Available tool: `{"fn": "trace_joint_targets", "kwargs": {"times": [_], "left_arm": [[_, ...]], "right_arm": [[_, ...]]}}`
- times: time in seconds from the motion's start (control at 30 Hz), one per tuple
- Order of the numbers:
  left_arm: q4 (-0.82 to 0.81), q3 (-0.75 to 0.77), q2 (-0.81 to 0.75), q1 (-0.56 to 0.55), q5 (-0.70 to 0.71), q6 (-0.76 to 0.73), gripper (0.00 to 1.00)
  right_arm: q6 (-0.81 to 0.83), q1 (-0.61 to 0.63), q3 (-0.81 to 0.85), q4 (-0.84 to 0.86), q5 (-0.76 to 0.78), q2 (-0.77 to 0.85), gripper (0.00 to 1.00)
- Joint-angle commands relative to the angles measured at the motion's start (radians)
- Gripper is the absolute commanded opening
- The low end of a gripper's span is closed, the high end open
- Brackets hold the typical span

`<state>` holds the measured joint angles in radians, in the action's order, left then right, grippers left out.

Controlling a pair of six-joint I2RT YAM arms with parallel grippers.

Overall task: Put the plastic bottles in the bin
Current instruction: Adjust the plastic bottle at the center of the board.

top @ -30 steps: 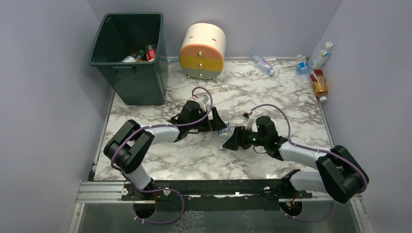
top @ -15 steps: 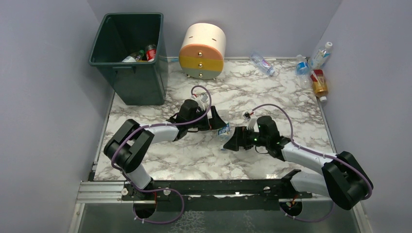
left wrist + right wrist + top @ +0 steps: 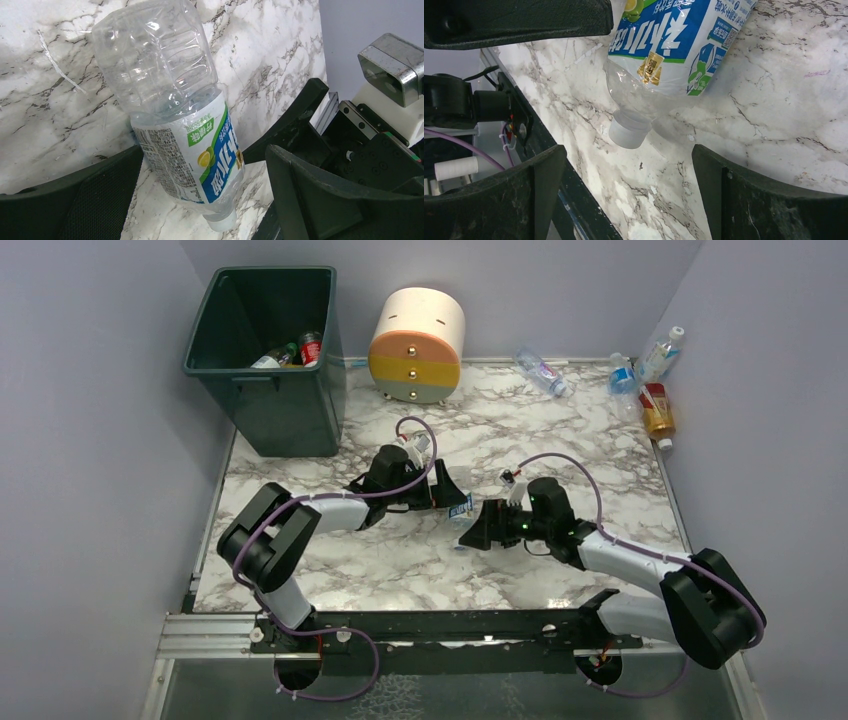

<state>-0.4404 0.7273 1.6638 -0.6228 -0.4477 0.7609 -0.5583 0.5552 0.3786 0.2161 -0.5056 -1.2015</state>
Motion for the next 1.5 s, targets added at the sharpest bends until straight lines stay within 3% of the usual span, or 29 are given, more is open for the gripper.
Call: {"fn": "trace_joint_targets", "kwargs": {"times": [0.0,0.6,1.47], "left_arm": [[-0.04,0.014,0.024,0.007,-0.038,-0.021,0.99],[-0.097,0.062,0.148,0.032,-0.131,-0.065,0.99],[-0.168,0.073,0.203,0.031,-0.155,-0.014,0.99]], "right_arm": [[-0.005,0.005,0.032,0.006,0.012,-0.006,0.99],[0.019,0.005,0.083,0.002,0.005,-0.063,0.99],[0.001,0.005,0.13,0.032,-0.02,-0.124,0.99]]}}
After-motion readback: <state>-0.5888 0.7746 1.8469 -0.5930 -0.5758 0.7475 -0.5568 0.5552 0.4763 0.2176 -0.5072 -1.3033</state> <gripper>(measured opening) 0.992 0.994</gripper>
